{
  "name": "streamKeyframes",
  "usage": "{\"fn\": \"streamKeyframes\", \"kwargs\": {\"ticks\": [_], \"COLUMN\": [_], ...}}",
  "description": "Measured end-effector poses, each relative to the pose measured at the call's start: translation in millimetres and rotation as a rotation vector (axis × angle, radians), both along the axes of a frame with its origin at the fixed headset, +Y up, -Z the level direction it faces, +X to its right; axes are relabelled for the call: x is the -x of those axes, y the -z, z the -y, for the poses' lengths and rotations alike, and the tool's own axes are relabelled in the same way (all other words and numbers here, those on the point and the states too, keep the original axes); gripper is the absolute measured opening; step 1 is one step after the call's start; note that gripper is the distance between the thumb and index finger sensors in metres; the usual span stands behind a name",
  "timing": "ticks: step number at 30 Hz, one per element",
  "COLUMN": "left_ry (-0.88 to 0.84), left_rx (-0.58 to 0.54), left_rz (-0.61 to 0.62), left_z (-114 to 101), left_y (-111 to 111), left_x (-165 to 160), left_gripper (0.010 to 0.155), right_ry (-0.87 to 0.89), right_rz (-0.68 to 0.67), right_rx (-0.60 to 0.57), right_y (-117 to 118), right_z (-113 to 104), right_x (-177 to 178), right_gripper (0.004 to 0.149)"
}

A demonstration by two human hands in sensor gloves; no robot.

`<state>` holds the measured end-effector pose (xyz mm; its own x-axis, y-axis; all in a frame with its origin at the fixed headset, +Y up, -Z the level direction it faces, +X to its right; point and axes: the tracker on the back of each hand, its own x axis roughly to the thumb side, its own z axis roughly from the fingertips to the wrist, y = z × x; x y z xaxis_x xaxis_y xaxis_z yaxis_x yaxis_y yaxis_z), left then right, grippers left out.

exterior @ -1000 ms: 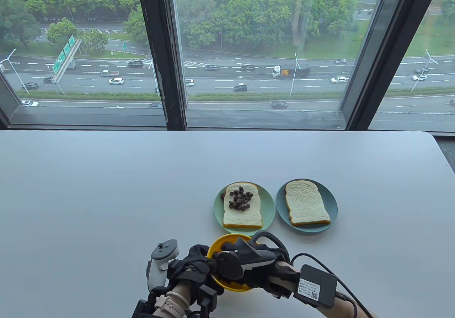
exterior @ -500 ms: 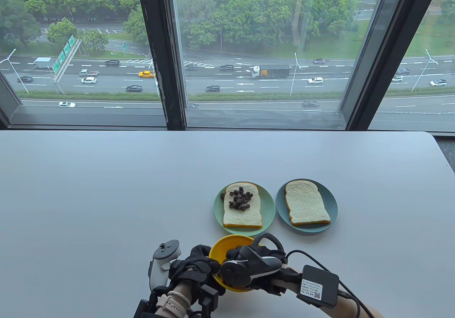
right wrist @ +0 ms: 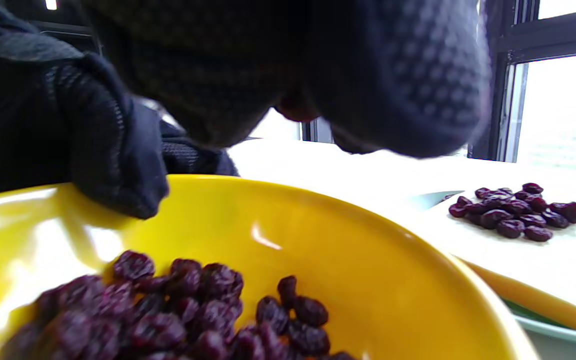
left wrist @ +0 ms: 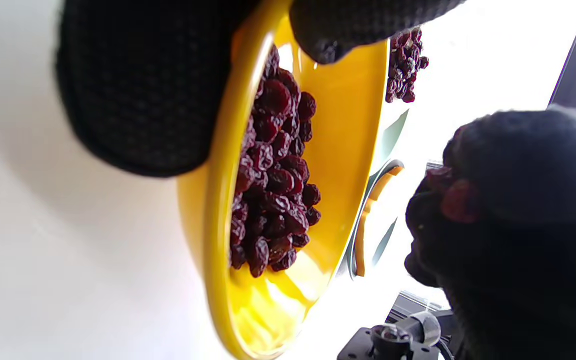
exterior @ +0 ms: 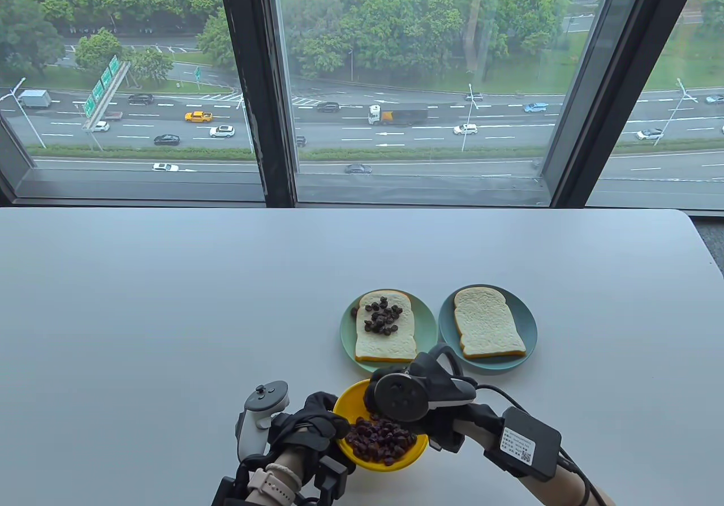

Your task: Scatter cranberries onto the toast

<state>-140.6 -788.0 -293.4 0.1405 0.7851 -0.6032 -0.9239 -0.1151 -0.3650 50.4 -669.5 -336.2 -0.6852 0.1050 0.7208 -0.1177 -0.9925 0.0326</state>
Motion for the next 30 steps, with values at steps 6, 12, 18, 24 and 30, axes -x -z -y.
{"fn": "streamKeyframes", "kwargs": {"ticks": [6, 12, 18, 24, 30], "left_ry": [-0.016, -0.008, -0.033, -0.02, -0.012], "left_rx": [0.014, 0.024, 0.027, 0.029, 0.032], "left_rz": [0.043, 0.063, 0.072, 0.068, 0.059], "left_z": [1.8, 2.8, 2.7, 3.2, 3.4], "left_y": [1.6, 0.7, 0.7, 0.2, 0.0], "left_x": [-4.8, -4.9, -4.5, -4.2, -4.1], "left_gripper": [0.06, 0.06, 0.06, 0.06, 0.06], "right_ry": [-0.041, -0.084, -0.175, -0.291, -0.29], "right_rz": [0.178, 0.22, 0.267, 0.246, 0.245], "right_rx": [0.075, 0.137, 0.079, 0.005, -0.004], "right_y": [70.1, 115.5, 125.5, 116.3, 103.8], "right_z": [19.8, 53.5, 69.3, 72.5, 63.8], "right_x": [-0.7, 28.8, 41.3, 41.9, 26.6], "right_gripper": [0.037, 0.037, 0.037, 0.044, 0.053]}}
